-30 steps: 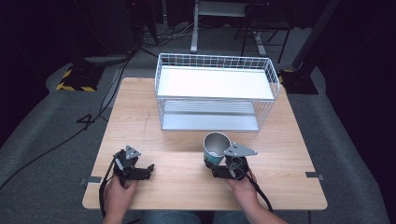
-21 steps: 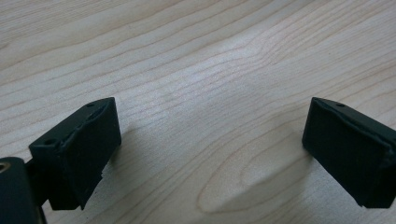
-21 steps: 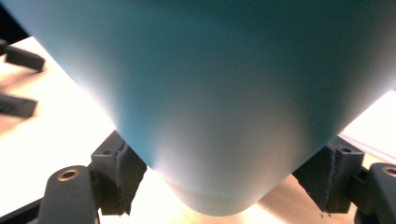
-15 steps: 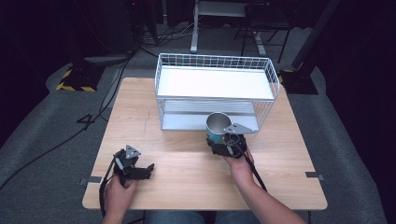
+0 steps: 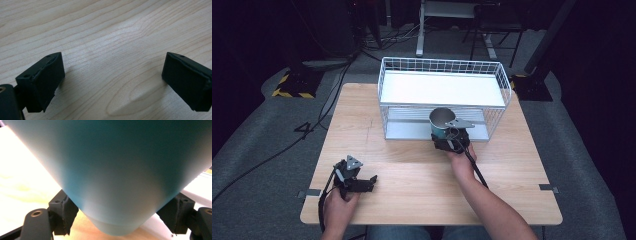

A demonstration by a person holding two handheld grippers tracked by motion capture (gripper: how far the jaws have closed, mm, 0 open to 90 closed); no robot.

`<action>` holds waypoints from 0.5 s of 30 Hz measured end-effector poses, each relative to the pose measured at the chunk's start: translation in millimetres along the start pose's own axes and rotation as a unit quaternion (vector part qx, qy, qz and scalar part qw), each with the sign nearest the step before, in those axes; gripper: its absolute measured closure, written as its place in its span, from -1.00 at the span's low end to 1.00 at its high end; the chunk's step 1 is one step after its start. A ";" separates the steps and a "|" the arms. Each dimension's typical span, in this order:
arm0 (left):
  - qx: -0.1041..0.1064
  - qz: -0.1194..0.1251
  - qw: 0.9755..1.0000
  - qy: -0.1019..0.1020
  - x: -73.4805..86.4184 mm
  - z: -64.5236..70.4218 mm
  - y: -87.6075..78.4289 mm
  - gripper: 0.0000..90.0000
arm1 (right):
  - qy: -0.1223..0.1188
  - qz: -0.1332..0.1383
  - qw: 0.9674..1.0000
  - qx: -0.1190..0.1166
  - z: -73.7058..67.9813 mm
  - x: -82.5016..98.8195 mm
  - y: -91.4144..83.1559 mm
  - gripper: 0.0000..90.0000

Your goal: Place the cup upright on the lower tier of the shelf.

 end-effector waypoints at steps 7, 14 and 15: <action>0.001 -0.001 1.000 0.000 0.2 0.3 -0.2 -0.89 | 0.013 0.006 1.000 0.019 5.9 -1.5 22.1 -0.45; 0.002 -0.001 1.000 0.002 0.5 0.9 -0.6 -0.89 | 0.024 0.010 0.999 0.038 14.5 -2.8 36.4 -0.45; 0.003 -0.001 1.000 0.001 0.5 1.0 -0.6 -0.89 | 0.028 0.012 0.999 0.045 19.1 -3.3 41.2 -0.45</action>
Point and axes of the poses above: each handheld gripper's, and its own axes: y roughly forward along the jaws, x roughly out of its underside, z roughly to its right, the point moved 9 cm from there along y, roughly forward along the jaws, and after that the axes turned 11 degrees about z, right-handed, at the moved point
